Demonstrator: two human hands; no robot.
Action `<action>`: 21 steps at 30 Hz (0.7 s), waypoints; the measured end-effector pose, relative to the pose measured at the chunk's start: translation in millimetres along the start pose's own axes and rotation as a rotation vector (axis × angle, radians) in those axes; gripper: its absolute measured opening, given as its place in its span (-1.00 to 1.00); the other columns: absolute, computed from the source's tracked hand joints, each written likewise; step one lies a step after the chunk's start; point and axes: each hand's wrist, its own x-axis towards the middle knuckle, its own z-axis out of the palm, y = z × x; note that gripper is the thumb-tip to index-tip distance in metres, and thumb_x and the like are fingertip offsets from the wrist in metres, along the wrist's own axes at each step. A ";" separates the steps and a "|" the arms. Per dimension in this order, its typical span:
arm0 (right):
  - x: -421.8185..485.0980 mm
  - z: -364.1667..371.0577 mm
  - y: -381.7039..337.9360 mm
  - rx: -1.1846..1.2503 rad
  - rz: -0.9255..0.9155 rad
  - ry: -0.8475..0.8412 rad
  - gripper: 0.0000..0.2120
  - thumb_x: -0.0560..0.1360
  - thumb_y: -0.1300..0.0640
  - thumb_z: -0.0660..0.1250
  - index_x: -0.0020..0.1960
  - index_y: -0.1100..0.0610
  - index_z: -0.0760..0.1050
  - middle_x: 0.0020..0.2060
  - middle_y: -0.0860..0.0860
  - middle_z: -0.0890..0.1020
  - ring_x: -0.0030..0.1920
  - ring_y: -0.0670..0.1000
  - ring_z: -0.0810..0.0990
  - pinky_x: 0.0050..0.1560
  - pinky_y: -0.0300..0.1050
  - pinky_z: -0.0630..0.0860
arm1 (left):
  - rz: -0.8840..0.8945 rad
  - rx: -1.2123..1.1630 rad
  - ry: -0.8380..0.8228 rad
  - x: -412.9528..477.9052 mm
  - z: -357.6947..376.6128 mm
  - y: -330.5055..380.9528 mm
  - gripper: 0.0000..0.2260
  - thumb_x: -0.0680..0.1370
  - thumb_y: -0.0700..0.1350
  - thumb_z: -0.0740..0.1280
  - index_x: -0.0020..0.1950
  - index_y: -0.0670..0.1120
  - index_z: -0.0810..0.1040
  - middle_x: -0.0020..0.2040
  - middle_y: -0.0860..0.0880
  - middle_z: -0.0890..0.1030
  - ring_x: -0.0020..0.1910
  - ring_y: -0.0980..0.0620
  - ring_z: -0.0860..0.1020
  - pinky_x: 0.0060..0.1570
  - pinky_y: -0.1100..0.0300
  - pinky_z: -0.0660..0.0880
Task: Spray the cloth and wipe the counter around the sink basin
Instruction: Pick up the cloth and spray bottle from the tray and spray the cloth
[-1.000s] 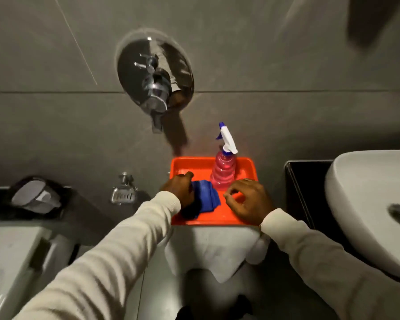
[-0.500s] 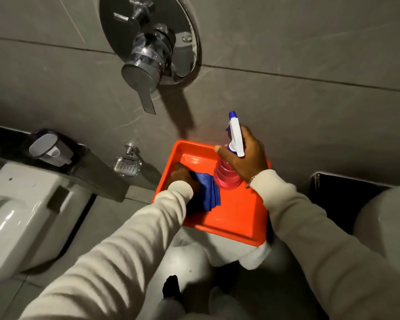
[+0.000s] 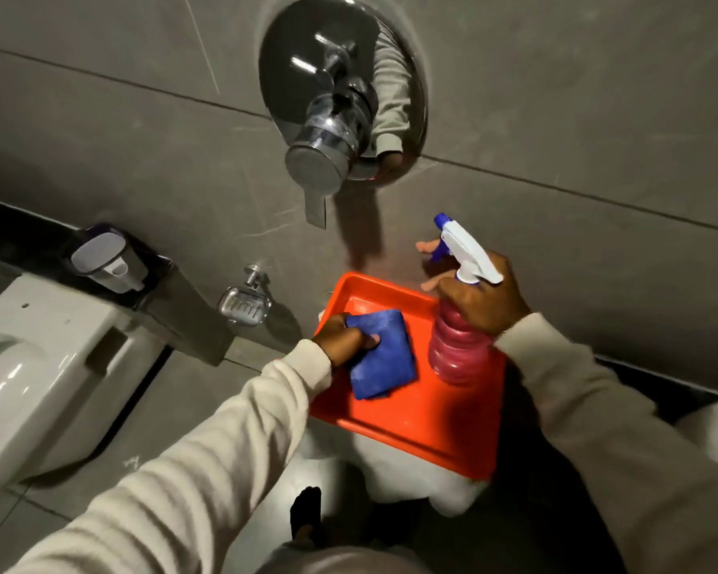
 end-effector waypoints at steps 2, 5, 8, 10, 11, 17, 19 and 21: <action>-5.4 -7.5 -26.1 -0.013 -0.023 -0.189 -0.39 0.21 0.34 0.23 0.21 -0.04 0.52 -0.01 0.18 0.68 -0.27 -0.02 0.69 -0.26 -0.15 0.59 | -0.006 -0.196 -0.051 -8.8 -7.0 4.7 -0.83 0.43 -0.40 0.31 -0.16 -0.14 0.58 -0.23 -0.10 0.63 -0.16 -0.07 0.55 -0.06 0.09 0.50; -5.3 -24.1 -52.7 -0.213 -0.001 -0.501 -0.28 0.27 0.42 0.29 0.31 -0.13 0.44 -0.07 0.25 0.67 -0.30 0.23 0.62 -0.25 -0.06 0.57 | -0.003 -0.413 -0.094 -16.9 -7.6 20.8 -0.77 0.43 -0.41 0.29 0.05 -0.25 0.57 -0.07 -0.21 0.65 -0.01 -0.20 0.57 0.16 -0.11 0.48; -28.8 -9.6 -62.7 -0.341 0.106 -0.588 -0.27 0.34 0.52 0.31 0.18 -0.27 0.41 -0.11 -0.01 0.73 -0.13 0.24 0.67 -0.10 -0.09 0.61 | 0.004 -0.503 -0.255 -32.1 -28.8 25.0 -0.54 0.38 -0.41 0.26 0.29 -0.36 0.41 0.19 -0.34 0.50 0.21 -0.30 0.47 0.30 -0.23 0.36; -37.1 -12.9 -59.9 -0.451 0.179 -0.631 -0.38 0.39 0.39 0.39 0.22 -0.23 0.42 0.14 0.06 0.67 -0.04 0.08 0.67 0.07 -0.12 0.58 | -0.015 -0.520 -0.288 -33.2 -27.7 28.0 -0.47 0.33 -0.37 0.25 0.32 -0.36 0.38 0.19 -0.32 0.48 0.22 -0.30 0.46 0.30 -0.25 0.34; -41.6 -14.4 -54.3 -0.506 0.210 -0.656 -0.46 0.42 0.29 0.43 0.27 -0.18 0.44 0.21 0.00 0.63 -0.02 -0.10 0.63 0.07 -0.28 0.53 | -0.027 -0.513 -0.307 -36.1 -27.6 31.0 -0.49 0.34 -0.37 0.24 0.32 -0.35 0.38 0.18 -0.32 0.49 0.20 -0.30 0.47 0.28 -0.25 0.36; -47.0 -10.2 -53.8 -0.811 0.147 -0.693 -0.46 0.44 -0.14 0.41 0.39 -0.09 0.41 -0.15 -0.39 0.53 -0.24 -0.31 0.51 -0.21 -0.65 0.30 | -0.007 -0.450 -0.311 -39.5 -32.9 33.4 -0.67 0.40 -0.38 0.19 0.14 -0.22 0.51 0.00 -0.24 0.57 -0.10 -0.20 0.60 -0.11 -0.09 0.60; -46.4 -11.7 -50.4 -0.830 0.131 -0.630 -0.44 0.39 -0.21 0.44 0.35 -0.15 0.43 -0.29 -0.23 0.55 -0.29 -0.19 0.49 -0.24 -0.51 0.35 | -0.018 -0.420 -0.313 -40.0 -31.0 32.7 -0.62 0.40 -0.33 0.22 0.21 -0.24 0.49 0.05 -0.25 0.55 -0.01 -0.23 0.56 0.03 -0.15 0.53; -46.0 -11.0 -46.4 -0.886 0.107 -0.608 -0.46 0.36 -0.23 0.44 0.31 -0.17 0.46 -0.36 -0.10 0.45 -0.28 -0.08 0.46 -0.22 -0.30 0.36 | -0.030 -0.397 -0.309 -41.3 -29.2 31.4 -0.67 0.41 -0.27 0.23 0.17 -0.21 0.51 0.04 -0.23 0.55 0.00 -0.21 0.55 0.08 -0.13 0.50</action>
